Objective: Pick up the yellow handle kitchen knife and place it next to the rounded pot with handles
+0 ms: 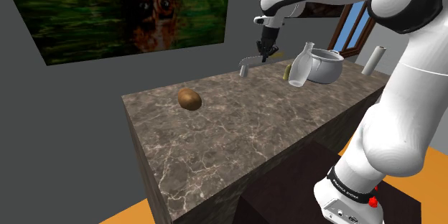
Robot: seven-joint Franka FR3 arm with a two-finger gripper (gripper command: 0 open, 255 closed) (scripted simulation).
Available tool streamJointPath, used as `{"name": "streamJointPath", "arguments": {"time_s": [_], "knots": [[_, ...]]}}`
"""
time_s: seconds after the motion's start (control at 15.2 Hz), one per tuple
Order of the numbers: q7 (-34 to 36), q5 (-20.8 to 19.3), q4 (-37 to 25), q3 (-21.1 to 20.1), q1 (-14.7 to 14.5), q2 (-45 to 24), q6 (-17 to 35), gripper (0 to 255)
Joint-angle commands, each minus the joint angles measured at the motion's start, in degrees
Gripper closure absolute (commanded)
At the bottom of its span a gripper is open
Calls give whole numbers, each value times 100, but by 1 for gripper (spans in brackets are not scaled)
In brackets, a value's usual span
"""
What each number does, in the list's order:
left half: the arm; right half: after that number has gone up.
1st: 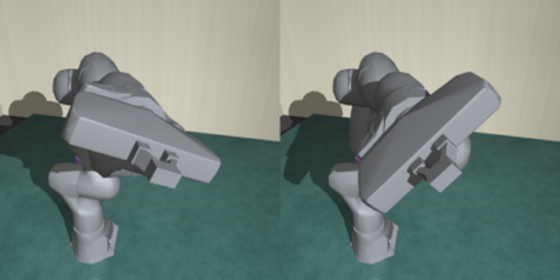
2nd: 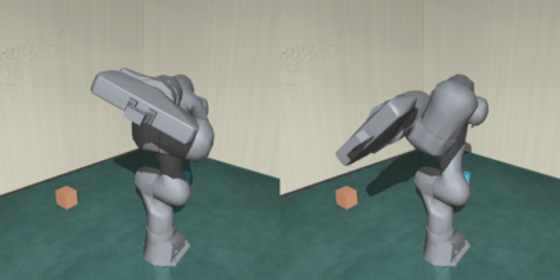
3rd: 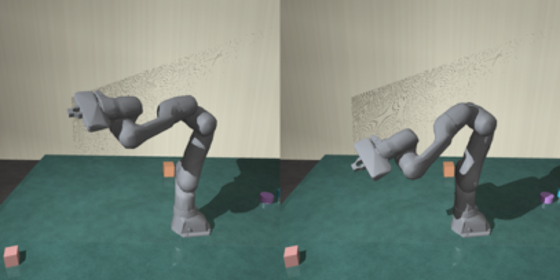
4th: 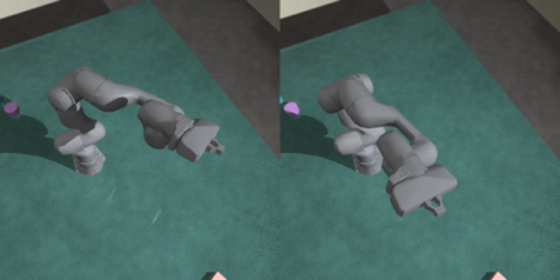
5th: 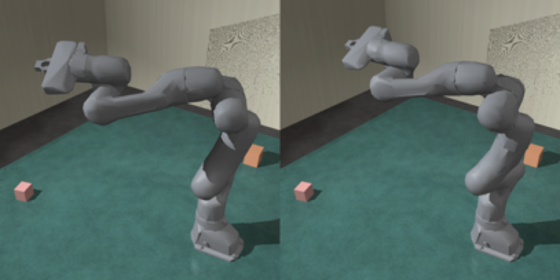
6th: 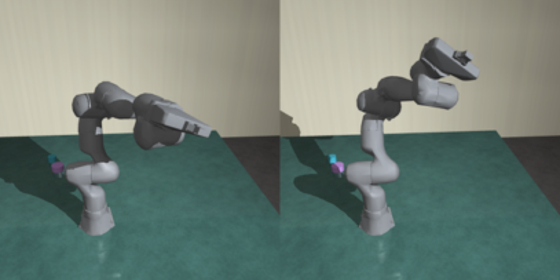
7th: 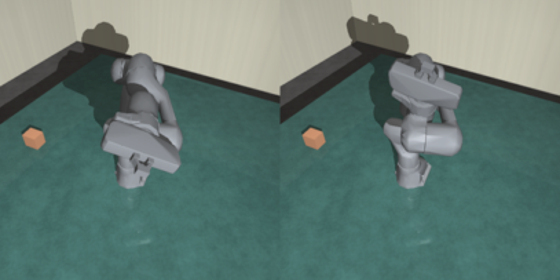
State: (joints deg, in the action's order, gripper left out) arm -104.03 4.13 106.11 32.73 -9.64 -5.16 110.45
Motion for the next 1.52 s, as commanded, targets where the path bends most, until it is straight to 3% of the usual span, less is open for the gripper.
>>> {"name": "streamJointPath", "arguments": {"time_s": [0.0, 1.12, 1.45], "knots": [[18, -23, -119, 1, -3, 32, -148, 255], [59, -52, -1349, 23, 19, 54, -1395, 255], [-184, -500, -532, 180, 154, 858, -1253, 255]]}}
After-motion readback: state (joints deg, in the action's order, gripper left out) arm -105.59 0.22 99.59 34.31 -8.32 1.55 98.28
